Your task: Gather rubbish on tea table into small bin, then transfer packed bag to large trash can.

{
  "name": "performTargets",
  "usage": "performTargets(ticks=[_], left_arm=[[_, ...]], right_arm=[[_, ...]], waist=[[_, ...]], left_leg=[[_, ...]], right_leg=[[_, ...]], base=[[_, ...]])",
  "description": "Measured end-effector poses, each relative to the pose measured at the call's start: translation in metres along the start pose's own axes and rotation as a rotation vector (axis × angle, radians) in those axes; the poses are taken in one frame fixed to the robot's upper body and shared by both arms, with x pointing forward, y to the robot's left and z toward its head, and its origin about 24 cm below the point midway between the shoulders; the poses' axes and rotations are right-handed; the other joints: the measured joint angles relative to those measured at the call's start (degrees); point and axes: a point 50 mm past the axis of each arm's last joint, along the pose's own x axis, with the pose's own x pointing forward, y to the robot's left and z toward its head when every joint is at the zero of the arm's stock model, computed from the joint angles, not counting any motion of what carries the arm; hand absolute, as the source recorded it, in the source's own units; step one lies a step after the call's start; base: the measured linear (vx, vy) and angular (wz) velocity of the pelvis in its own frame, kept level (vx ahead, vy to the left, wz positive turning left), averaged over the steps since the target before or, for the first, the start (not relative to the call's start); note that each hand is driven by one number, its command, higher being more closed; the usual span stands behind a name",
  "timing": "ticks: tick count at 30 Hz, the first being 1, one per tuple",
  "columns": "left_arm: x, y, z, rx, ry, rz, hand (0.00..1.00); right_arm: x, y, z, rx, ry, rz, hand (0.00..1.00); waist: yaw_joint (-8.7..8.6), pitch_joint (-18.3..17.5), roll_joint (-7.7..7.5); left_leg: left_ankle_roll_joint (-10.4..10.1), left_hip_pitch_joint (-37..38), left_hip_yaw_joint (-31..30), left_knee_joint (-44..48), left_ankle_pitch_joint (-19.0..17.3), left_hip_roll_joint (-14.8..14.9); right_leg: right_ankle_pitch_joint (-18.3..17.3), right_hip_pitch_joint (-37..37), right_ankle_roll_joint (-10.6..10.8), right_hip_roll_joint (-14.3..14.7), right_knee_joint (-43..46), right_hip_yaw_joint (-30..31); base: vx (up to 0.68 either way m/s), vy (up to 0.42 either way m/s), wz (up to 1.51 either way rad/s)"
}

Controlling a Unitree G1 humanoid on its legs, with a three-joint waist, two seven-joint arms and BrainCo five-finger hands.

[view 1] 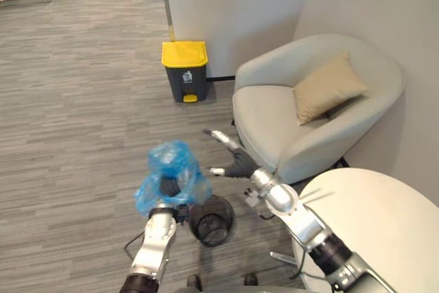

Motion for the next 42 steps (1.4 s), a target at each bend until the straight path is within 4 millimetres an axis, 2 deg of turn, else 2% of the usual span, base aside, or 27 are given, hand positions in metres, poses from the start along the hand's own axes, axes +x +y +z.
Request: performTargets(ticks=[1,3,8,9,10,11,12,13,14,16,17,18,20,21,22,23,25,26,28,29,30,31,33,36,38,42], left_arm=[[-0.002,0.013,-0.004,0.002,0.015,0.050,1.00],[-0.005,0.026,-0.008,0.009,0.032,0.094,1.00],[-0.009,0.049,-0.012,0.036,0.048,0.162,1.00],[-0.008,0.054,-0.011,0.033,0.047,0.181,1.00],[-0.008,0.057,-0.012,0.022,0.050,0.195,1.00],[-0.007,0.059,-0.014,-0.008,0.062,0.219,1.00],[-0.006,0.060,-0.015,-0.015,0.069,0.223,1.00],[-0.006,0.062,-0.017,-0.013,0.075,0.226,1.00],[-0.011,0.067,-0.022,-0.018,0.099,0.247,1.00],[-0.018,0.070,-0.028,-0.023,0.124,0.257,1.00],[-0.022,0.069,-0.032,-0.033,0.141,0.264,1.00],[-0.033,0.062,-0.042,-0.075,0.184,0.273,1.00],[-0.045,0.055,-0.050,-0.112,0.222,0.269,1.00],[-0.055,0.053,-0.054,-0.125,0.244,0.275,1.00],[-0.061,0.052,-0.055,-0.131,0.248,0.273,1.00],[-0.062,0.052,-0.054,-0.131,0.247,0.266,1.00],[-0.059,0.049,-0.047,-0.129,0.214,0.243,1.00],[-0.059,0.048,-0.046,-0.128,0.209,0.227,1.00],[-0.056,0.044,-0.042,-0.130,0.189,0.197,1.00],[-0.056,0.043,-0.040,-0.132,0.180,0.187,1.00],[-0.056,0.039,-0.035,-0.132,0.163,0.169,1.00],[-0.054,0.033,-0.032,-0.129,0.148,0.137,1.00],[-0.052,0.032,-0.036,-0.081,0.165,0.087,1.00],[-0.061,0.030,-0.056,-0.059,0.263,0.072,1.00],[-0.066,0.028,-0.062,-0.041,0.302,0.057,1.00],[-0.066,0.020,-0.062,-0.032,0.304,0.007,1.00]], right_arm=[[-0.010,-0.010,-0.006,-0.011,0.028,-0.051,0.00],[-0.021,-0.016,-0.013,-0.018,0.056,-0.076,0.00],[-0.059,-0.009,-0.041,0.053,0.222,-0.116,0.00],[-0.068,-0.008,-0.053,0.099,0.282,-0.148,0.00],[-0.074,-0.009,-0.061,0.118,0.324,-0.166,0.00],[-0.089,-0.013,-0.074,0.140,0.402,-0.204,0.00],[-0.098,-0.013,-0.081,0.153,0.443,-0.219,0.00],[-0.104,-0.011,-0.088,0.162,0.483,-0.224,0.00],[-0.113,-0.006,-0.097,0.183,0.538,-0.222,0.00],[-0.118,-0.001,-0.102,0.199,0.572,-0.221,0.00],[-0.119,0.002,-0.105,0.206,0.589,-0.219,0.00],[-0.121,0.001,-0.107,0.211,0.607,-0.234,0.00],[-0.125,0.003,-0.108,0.219,0.621,-0.250,0.00],[-0.127,0.004,-0.108,0.222,0.629,-0.258,0.00],[-0.133,0.005,-0.109,0.229,0.646,-0.274,0.00],[-0.137,0.005,-0.110,0.228,0.656,-0.286,0.00],[-0.147,-0.002,-0.109,0.212,0.679,-0.341,0.00],[-0.150,-0.004,-0.108,0.204,0.684,-0.351,0.00],[-0.162,-0.007,-0.106,0.186,0.711,-0.388,0.00],[-0.165,-0.007,-0.107,0.187,0.720,-0.398,0.00],[-0.170,-0.008,-0.108,0.187,0.739,-0.420,0.00],[-0.178,-0.009,-0.112,0.190,0.773,-0.440,0.00],[-0.183,0.004,-0.124,0.241,0.841,-0.429,0.00],[-0.185,0.017,-0.134,0.285,0.897,-0.410,0.00],[-0.185,0.022,-0.137,0.293,0.917,-0.395,0.00],[-0.173,0.027,-0.141,0.298,0.920,-0.347,0.00]], waist=[[0.02,0.0,0.02],[-0.01,0.0,-0.03],[0.00,0.4,-0.67],[0.02,0.9,-1.12],[-0.06,1.2,-0.93],[-0.31,2.2,0.14],[-0.30,2.5,0.15],[-0.17,2.7,0.39],[0.02,2.7,-0.57],[1.13,2.8,-2.00],[1.56,2.8,-2.55],[2.31,4.3,-0.17],[3.43,5.1,1.83],[3.50,5.1,2.91],[3.39,5.1,3.46],[3.34,5.0,3.43],[2.82,5.5,2.50],[2.72,5.4,2.42],[2.24,5.1,2.67],[1.79,5.1,2.68],[1.14,4.9,2.95],[0.94,4.2,3.28],[1.42,3.0,1.57],[1.47,2.8,1.38],[1.53,2.7,1.44],[1.66,2.7,1.21]], left_leg=[[0.1,-0.7,0.7,0.0,-0.1,0.3],[0.1,-1.8,1.2,0.0,-0.1,0.2],[0.5,-5.7,1.8,1.0,0.4,-0.2],[1.2,-7.6,1.6,3.6,0.2,0.0],[2.1,-9.1,1.3,5.5,-0.4,0.6],[3.6,-11.1,-0.1,6.7,-1.4,1.4],[3.5,-11.4,-1.8,7.4,-1.3,1.3],[3.4,-11.8,-3.4,8.3,-1.3,0.9],[2.9,-12.8,-6.2,9.5,-0.9,-0.3],[2.6,-14.8,-7.8,11.0,0.0,-1.8],[2.4,-16.0,-8.7,11.6,0.5,-2.1],[1.9,-18.1,-11.0,12.9,1.3,-1.4],[0.9,-18.8,-12.5,12.8,2.1,-0.9],[0.4,-19.3,-14.2,12.3,2.2,-0.6],[-0.1,-19.6,-13.3,11.3,1.3,0.4],[-0.3,-20.2,-11.7,11.6,-0.5,1.0],[3.5,-23.2,-2.5,23.4,-4.0,3.7],[4.4,-22.9,-0.3,27.4,-4.8,4.7],[3.8,-19.0,3.5,34.7,-11.2,8.8],[3.6,-17.5,4.3,34.7,-12.3,9.8],[1.2,-14.4,5.9,31.9,-13.8,10.8],[-2.5,-12.4,5.7,26.3,-14.6,9.7],[-1.8,-12.2,4.8,22.4,-11.9,6.5],[-1.1,-11.5,3.9,22.4,-11.3,4.7],[-0.9,-11.3,3.4,22.4,-11.2,4.2],[-0.8,-13.1,1.7,21.9,-11.4,3.6]], right_leg=[[-0.4,-1.2,0.6,-0.1,0.5,1.0],[-0.2,-2.7,0.7,-0.1,0.6,1.8],[1.7,-6.7,0.6,-0.5,1.0,2.6],[1.9,-8.2,0.6,-0.7,2.6,2.5],[2.1,-9.0,1.1,-0.6,3.4,2.5],[-3.6,-10.9,1.5,-0.6,12.2,2.7],[-7.7,-11.6,1.2,-0.8,19.4,2.6],[-10.5,-11.5,2.5,-1.3,24.2,2.6],[-14.5,-9.2,4.2,-2.2,26.6,3.5],[-17.5,-7.3,2.9,-2.5,23.9,5.2],[-18.5,-6.6,1.4,-2.4,22.0,5.7],[-18.3,-6.0,0.5,-1.1,19.7,4.1],[-17.8,-5.9,-0.3,0.1,19.2,2.7],[-17.7,-6.0,-0.6,0.7,19.6,0.7],[-17.2,-5.9,-1.5,0.6,19.4,-1.7],[-16.6,-5.8,-2.1,0.3,18.7,-3.2],[-15.5,-5.8,-2.8,-2.2,17.7,-7.8],[-15.4,-5.6,-2.8,-2.8,18.0,-8.8],[-15.4,-4.8,-2.8,-4.1,18.6,-12.2],[-15.4,-4.4,-2.8,-4.5,18.6,-13.3],[-15.4,-3.9,-2.2,-5.2,18.4,-15.1],[-15.2,-3.8,-0.5,-5.6,17.5,-16.3],[-13.2,-3.5,1.2,-6.5,13.9,-16.3],[-10.4,-0.5,2.4,-7.1,9.4,-16.0],[-9.4,0.0,2.4,-7.3,8.3,-15.9],[-8.5,-2.6,2.9,-7.0,7.9,-14.5]], base=[[-0.05,0.029,-0.22],[-0.05,0.018,-0.22],[-0.01,0.022,-0.09],[-0.01,0.034,0.07],[-0.04,0.036,0.40],[-0.02,0.036,0.67],[0.02,0.024,0.89],[0.08,-0.044,1.08],[0.06,-0.082,1.00],[-0.01,-0.115,0.76],[-0.11,-0.135,0.80],[-0.14,-0.097,0.69],[-0.16,-0.078,0.53],[-0.18,-0.105,0.69],[-0.17,-0.098,0.80],[-0.17,-0.069,1.01],[-0.14,-0.039,1.05],[-0.07,-0.017,0.83],[-0.07,0.071,0.77],[-0.07,0.145,0.90],[-0.04,0.125,0.97],[-0.04,0.176,0.91],[-0.03,0.159,0.47],[-0.03,0.152,0.12],[-0.05,0.118,-0.05],[-0.10,0.048,-0.15]])
